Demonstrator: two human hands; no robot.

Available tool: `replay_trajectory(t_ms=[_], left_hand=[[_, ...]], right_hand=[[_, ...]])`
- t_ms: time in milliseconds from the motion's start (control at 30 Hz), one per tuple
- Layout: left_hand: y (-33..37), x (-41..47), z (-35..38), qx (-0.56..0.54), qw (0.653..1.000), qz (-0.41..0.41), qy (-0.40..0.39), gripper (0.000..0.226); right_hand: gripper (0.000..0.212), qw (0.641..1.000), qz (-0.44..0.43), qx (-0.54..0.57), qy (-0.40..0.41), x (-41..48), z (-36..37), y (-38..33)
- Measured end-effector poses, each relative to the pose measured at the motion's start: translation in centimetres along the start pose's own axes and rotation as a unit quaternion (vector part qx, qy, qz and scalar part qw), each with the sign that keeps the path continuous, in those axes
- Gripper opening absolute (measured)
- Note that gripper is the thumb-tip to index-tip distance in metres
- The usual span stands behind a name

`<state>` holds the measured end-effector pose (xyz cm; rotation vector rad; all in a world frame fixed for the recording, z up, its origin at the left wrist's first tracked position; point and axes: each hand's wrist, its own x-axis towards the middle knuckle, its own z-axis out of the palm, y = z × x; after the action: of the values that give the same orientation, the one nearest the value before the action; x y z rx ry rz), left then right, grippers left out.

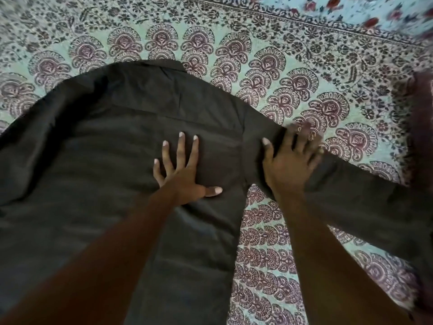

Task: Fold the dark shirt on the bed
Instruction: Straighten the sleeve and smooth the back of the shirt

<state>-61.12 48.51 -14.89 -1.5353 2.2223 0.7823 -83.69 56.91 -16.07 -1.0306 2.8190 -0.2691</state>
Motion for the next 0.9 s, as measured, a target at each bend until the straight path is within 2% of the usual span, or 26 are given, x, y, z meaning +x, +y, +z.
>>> replay_trajectory(t_ms=[100,133,267,333,433,500,567,600,700,800,900], left_hand=[[0.2,-0.1,0.2,0.002,1.0,-0.009,0.007,0.142],[0.3,0.0,0.2,0.001,1.0,-0.015,0.012,0.141],[1.2,-0.5,0.4,0.021,0.999,-0.021,0.032,0.13],[2.5,-1.2,0.6,0.041,0.998,0.011,0.052,0.12],[5.7,-2.4,1.9,0.062,0.97,0.195,0.129,0.096],[8.9,-2.7,3.3,0.057,0.939,0.308,0.141,0.083],[13.2,-2.8,5.1,0.067,0.923,0.36,0.122,0.077],[15.3,-2.9,6.0,0.072,0.926,0.358,0.096,0.076],[19.2,-3.1,8.9,0.094,0.955,0.281,0.005,0.083],[19.8,-3.3,10.2,0.128,0.961,0.242,0.032,0.091],[19.5,-3.2,9.5,0.135,0.964,0.227,-0.001,0.091]], right_hand=[[0.069,0.977,-0.21,-0.007,-0.036,-1.7,1.5,-3.7],[0.067,0.971,-0.233,-0.008,-0.056,-2.4,1.8,-3.9],[0.061,0.985,-0.152,-0.011,-0.078,-3.5,0.8,1.6],[0.061,0.989,-0.126,-0.027,-0.076,-3.9,-0.5,6.2],[0.064,0.996,-0.06,-0.026,-0.068,-4.7,-2.4,12.2],[0.066,0.997,-0.03,-0.039,-0.064,-5.0,-3.1,15.0],[0.069,0.995,-0.024,-0.061,-0.069,-5.1,-4.0,17.5],[0.07,0.994,-0.028,-0.073,-0.073,-5.1,-4.5,18.6],[0.07,0.985,-0.053,-0.135,-0.094,-4.8,-6.1,21.2],[0.071,0.964,-0.082,-0.224,-0.115,-4.8,-8.4,22.7],[0.072,0.938,-0.072,-0.298,-0.16,-5.1,-11.0,24.8]])
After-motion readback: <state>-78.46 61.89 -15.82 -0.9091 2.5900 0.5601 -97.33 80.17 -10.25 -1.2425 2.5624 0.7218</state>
